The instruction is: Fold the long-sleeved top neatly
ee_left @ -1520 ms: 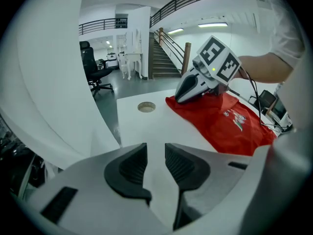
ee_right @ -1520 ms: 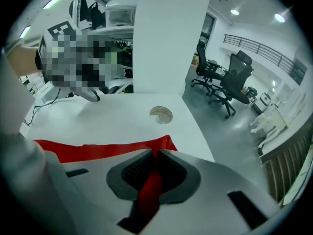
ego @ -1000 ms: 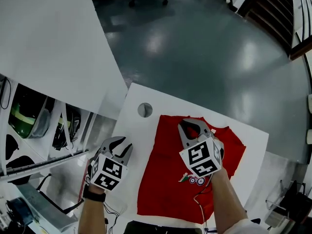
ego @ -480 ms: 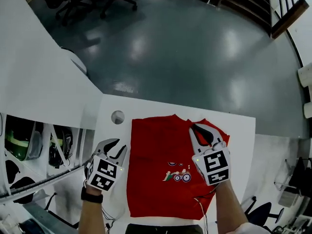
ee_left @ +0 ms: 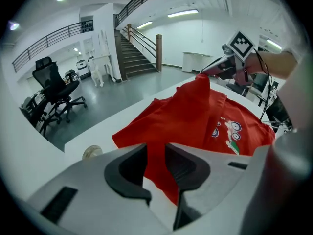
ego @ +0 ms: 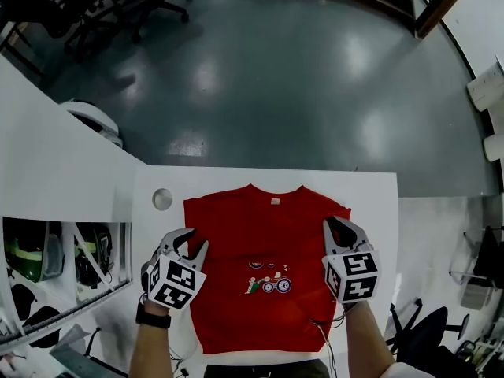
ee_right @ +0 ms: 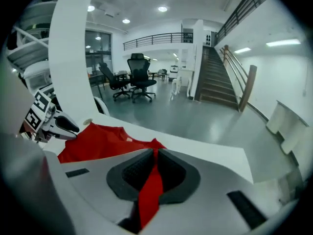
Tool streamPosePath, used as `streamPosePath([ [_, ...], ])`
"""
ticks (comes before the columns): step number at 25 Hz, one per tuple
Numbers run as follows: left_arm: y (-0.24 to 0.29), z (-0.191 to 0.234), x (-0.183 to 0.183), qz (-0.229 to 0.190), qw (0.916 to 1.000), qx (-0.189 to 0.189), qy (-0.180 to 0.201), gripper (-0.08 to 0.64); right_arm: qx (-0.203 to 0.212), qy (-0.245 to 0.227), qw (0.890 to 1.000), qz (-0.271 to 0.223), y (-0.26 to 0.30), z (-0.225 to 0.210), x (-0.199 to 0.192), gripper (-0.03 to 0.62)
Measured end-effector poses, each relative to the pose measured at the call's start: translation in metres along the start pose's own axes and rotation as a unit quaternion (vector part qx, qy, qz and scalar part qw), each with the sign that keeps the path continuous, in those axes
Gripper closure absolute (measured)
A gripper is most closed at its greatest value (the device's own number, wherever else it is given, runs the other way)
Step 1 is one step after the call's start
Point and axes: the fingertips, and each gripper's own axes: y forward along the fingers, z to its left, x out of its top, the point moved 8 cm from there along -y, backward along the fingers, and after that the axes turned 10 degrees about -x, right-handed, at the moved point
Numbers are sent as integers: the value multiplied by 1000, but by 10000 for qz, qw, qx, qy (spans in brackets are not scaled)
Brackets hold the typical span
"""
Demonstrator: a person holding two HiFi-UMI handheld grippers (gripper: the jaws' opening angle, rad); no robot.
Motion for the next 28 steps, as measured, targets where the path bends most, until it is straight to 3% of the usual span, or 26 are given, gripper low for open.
streamPosePath([
  [5,12,-3,-2,312,9994,-1,176,439,-239,38,9955,913,13,-15,-43,540],
  [12,18,-3,-7,451,9988,7,164,439,-194,-240,9894,1422,19,-20,-66,503],
  [19,19,-1,-11,498,9987,-22,108,439,75,-443,9863,1585,14,-18,-71,472],
  [28,0,-3,-14,311,9994,117,5,439,-59,-511,9880,1459,-8,-41,-72,457],
])
